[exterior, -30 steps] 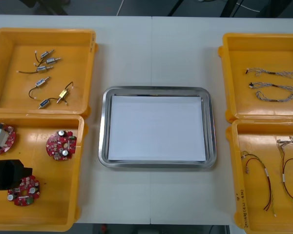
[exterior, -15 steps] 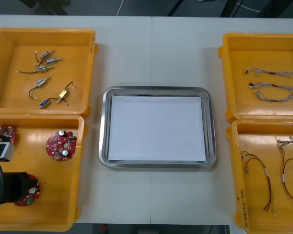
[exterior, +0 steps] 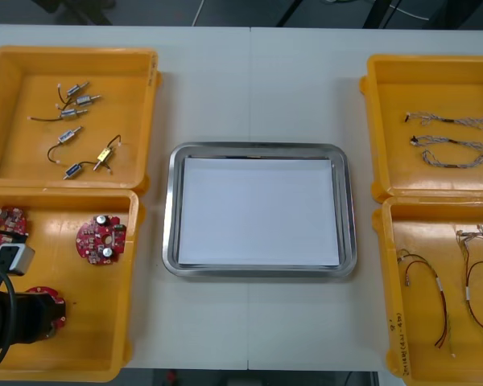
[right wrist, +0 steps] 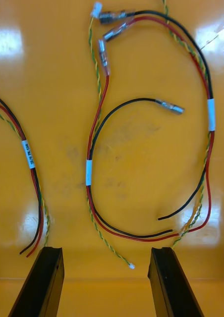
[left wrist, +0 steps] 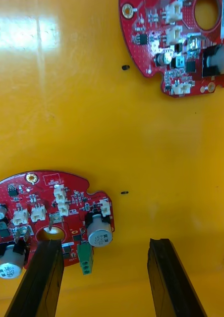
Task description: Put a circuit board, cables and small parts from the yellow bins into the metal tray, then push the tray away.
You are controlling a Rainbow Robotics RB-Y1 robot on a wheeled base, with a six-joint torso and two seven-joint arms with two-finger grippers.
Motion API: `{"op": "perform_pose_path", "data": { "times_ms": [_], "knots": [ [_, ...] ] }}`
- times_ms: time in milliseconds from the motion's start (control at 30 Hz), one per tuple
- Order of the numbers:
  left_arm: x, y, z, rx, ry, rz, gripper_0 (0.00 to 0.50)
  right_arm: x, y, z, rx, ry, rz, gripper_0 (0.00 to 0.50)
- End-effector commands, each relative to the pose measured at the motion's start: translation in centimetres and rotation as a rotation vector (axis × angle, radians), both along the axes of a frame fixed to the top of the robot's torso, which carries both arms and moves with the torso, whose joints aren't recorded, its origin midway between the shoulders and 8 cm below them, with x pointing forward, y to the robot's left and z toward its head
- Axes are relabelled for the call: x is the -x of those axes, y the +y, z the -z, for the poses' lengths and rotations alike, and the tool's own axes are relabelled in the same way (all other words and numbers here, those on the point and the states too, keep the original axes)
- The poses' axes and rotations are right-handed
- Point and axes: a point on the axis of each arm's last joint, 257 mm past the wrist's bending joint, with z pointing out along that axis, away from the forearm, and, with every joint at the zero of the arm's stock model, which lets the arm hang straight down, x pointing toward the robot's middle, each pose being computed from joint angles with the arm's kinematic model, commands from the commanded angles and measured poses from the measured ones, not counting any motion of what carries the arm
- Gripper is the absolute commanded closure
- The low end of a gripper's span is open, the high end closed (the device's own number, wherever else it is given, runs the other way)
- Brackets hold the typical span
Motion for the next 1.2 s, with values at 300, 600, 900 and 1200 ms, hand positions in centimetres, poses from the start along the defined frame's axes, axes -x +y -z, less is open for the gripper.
{"op": "perform_pose_path", "data": {
  "times_ms": [300,600,900,1200],
  "knots": [
    [0.3,-0.2,0.6,0.004,0.020,-0.049,0.000,-1.6,1.3,1.9,-0.020,-0.007,0.017,0.000],
    [-0.5,-0.1,0.7,-0.017,0.007,-0.057,0.000,-2.5,1.6,3.2,-0.027,-0.033,0.013,0.000],
    [-1.0,-0.1,0.8,-0.023,0.000,-0.064,0.000,-3.1,1.1,5.0,-0.028,-0.050,0.024,0.000],
    [-1.3,-0.4,1.7,-0.018,-0.001,-0.069,0.000,-4.0,1.1,5.5,-0.038,-0.066,0.030,0.000]
  ]
}}
